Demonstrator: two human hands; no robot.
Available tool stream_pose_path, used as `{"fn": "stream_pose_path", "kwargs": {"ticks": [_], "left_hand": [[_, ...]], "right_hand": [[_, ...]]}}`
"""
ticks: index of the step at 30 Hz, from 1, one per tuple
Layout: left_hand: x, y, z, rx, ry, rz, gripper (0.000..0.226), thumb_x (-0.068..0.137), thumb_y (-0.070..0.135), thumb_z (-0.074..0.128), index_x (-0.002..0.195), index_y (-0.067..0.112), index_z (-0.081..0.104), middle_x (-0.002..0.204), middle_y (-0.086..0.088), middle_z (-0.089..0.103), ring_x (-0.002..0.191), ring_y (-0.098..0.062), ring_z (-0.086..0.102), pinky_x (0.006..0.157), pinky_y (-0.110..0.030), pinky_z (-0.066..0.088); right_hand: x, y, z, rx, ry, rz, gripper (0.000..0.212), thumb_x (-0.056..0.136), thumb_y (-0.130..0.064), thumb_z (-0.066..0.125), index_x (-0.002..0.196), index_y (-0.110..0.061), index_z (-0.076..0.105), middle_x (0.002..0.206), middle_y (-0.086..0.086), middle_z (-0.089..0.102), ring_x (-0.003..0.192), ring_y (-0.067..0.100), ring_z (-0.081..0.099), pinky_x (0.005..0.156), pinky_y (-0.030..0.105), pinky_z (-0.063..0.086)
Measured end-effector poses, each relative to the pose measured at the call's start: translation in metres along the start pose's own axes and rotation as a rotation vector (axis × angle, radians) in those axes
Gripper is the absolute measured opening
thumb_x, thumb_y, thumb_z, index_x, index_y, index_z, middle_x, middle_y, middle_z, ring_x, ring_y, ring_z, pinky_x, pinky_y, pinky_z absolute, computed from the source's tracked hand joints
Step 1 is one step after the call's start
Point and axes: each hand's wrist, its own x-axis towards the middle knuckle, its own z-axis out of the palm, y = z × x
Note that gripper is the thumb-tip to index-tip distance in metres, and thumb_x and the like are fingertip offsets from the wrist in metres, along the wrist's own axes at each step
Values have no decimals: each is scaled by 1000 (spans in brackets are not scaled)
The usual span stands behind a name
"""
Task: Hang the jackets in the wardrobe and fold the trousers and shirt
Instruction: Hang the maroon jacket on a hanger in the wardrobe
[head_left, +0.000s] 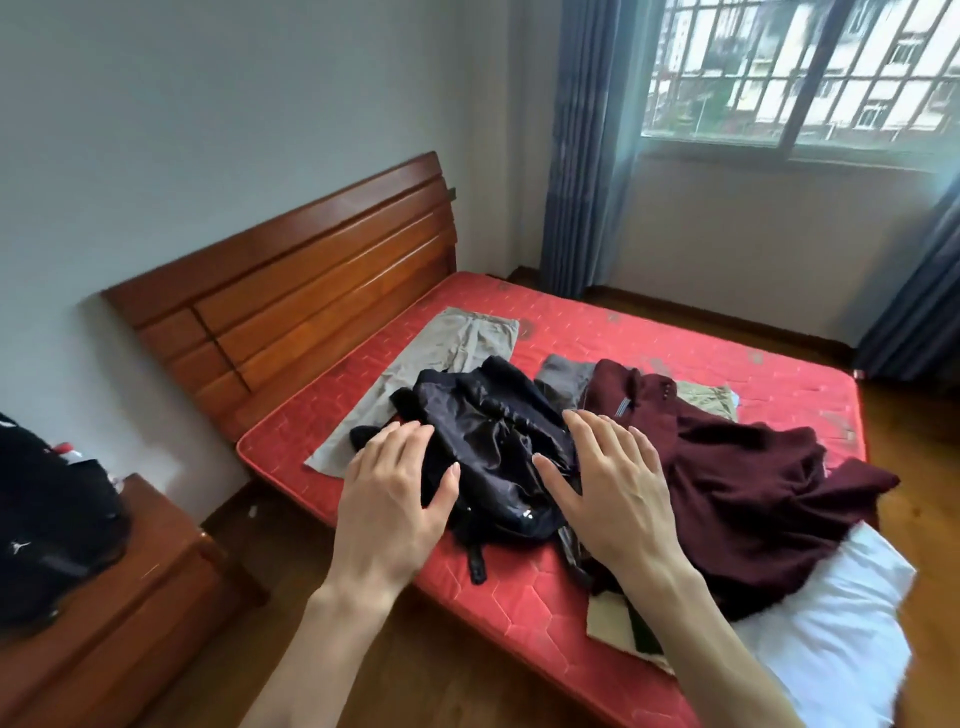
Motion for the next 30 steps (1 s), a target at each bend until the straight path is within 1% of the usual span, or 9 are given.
{"fn": "stream_pose_path", "kwargs": {"ticks": [3,8,11,14,16,21,25,30], "left_hand": [[30,-22,15,-28,-27,48,56,100,52,48,139,14,60,140,-3,63,138,-21,52,116,-43,43],[80,-54,39,-86,-39,117,54,100,51,49,139,15,60,140,-2,62,138,-21,51,116,-42,43],[105,-66,58,-142,-46,157,53,101,50,50,141,15,58,142,-1,61,140,-19,49,117,-41,42],[126,-70,79,-183,-71,192,49,103,45,55,141,15,58,143,-2,60,140,-20,49,116,-43,43],[139,-66,94,-209,-92,216,48,102,42,58,140,14,58,143,-3,61,139,-20,49,115,-44,44],[163,-42,132,-256,-122,291,51,100,46,52,140,14,59,142,-2,61,139,-21,49,114,-44,44],[162,-13,170,-295,-175,363,52,99,46,52,141,14,57,144,-1,59,141,-21,48,115,-44,43],[150,26,215,-307,-263,384,53,99,45,52,141,14,58,145,-2,59,142,-20,47,115,-45,43]], "right_hand": [[23,-5,15,-30,8,66,66,102,-63,44,152,-20,50,151,-2,55,144,19,47,125,40,24],[60,-24,42,-47,32,190,66,102,-62,46,152,-19,50,151,-1,56,144,19,48,126,43,27],[72,-26,56,-70,40,239,64,101,-61,48,150,-19,52,148,-1,58,141,20,50,124,43,29],[77,-18,62,-117,21,308,65,101,-61,47,151,-19,52,150,-1,57,142,20,49,125,42,27],[80,-10,63,-140,24,346,65,101,-60,48,151,-18,52,150,0,57,142,20,49,125,42,27],[79,24,63,-191,41,428,64,101,-58,50,150,-17,53,148,1,58,141,20,51,124,43,29],[68,60,70,-194,53,498,62,101,-55,54,148,-14,55,146,4,60,138,23,53,122,45,34],[45,108,83,-163,9,563,61,101,-51,57,149,-13,55,146,5,60,139,24,53,121,47,35]]}}
